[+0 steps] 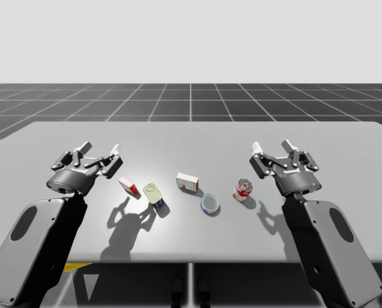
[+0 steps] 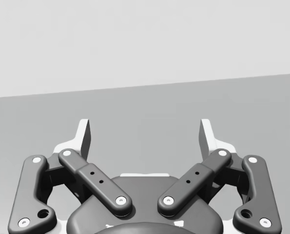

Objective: Lift the pudding box off the table.

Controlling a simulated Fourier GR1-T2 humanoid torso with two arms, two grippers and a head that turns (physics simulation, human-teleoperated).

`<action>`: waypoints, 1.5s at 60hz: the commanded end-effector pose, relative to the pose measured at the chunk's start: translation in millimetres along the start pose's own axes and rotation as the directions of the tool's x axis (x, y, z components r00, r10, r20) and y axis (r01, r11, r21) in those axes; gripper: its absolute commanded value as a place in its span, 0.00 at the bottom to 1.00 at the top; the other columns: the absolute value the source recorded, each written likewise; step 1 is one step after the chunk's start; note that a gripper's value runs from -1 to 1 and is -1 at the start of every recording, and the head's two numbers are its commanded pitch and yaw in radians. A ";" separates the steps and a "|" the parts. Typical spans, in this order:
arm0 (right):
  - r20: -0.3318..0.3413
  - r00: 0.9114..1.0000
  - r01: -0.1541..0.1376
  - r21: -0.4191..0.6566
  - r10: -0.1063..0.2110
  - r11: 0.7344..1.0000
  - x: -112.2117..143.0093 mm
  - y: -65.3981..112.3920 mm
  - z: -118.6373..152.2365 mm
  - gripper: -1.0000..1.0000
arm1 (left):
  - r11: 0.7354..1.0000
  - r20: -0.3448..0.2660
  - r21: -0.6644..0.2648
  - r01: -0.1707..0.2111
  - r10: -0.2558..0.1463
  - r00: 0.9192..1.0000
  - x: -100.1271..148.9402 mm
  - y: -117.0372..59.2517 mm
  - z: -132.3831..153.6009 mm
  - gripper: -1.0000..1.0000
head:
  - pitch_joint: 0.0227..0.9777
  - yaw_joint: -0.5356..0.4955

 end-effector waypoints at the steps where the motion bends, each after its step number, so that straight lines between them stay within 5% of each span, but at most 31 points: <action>1: 0.042 0.999 -0.009 -0.066 0.012 0.998 0.1 0.5 1.3 0.00 | 1.000 0.001 0.003 -0.001 0.001 1.000 0.6 1.0 0.1 0.00 | 0.03 0.52; 3: 0.037 0.999 -0.033 -0.042 0.034 0.999 0.4 -0.1 1.4 0.00 | 1.000 0.002 0.002 0.000 0.000 1.000 0.6 1.0 0.0 0.00 | 0.04 0.52; 19: -0.005 1.000 -0.013 -0.046 0.012 0.999 0.3 -3.7 -3.8 0.00 | 1.000 0.003 0.000 0.004 -0.004 1.000 0.3 1.4 -0.2 0.00 | 0.13 0.52; 41: 0.000 1.000 -0.023 -0.051 0.023 0.998 -0.3 -5.2 -4.3 0.00 | 1.000 0.002 -0.005 0.006 -0.006 1.000 0.4 1.3 0.1 0.00 | 0.49 0.54; 65: -0.003 1.000 -0.031 -0.047 0.031 0.998 0.2 -4.7 -4.4 0.00 | 1.000 0.002 -0.010 0.004 -0.004 1.000 1.4 1.7 0.4 0.00 | 0.77 0.52; 82: -0.006 0.999 -0.035 -0.024 0.034 0.999 0.8 -1.4 -3.7 0.00 | 1.000 0.005 -0.009 0.003 -0.003 1.000 2.7 2.0 0.4 0.00 | 0.79 0.52; 90: -0.026 1.000 0.012 0.042 -0.011 0.999 5.9 11.1 4.6 0.00 | 1.000 0.001 -0.007 0.001 -0.001 1.000 1.6 1.3 -0.3 0.00 | 0.78 0.51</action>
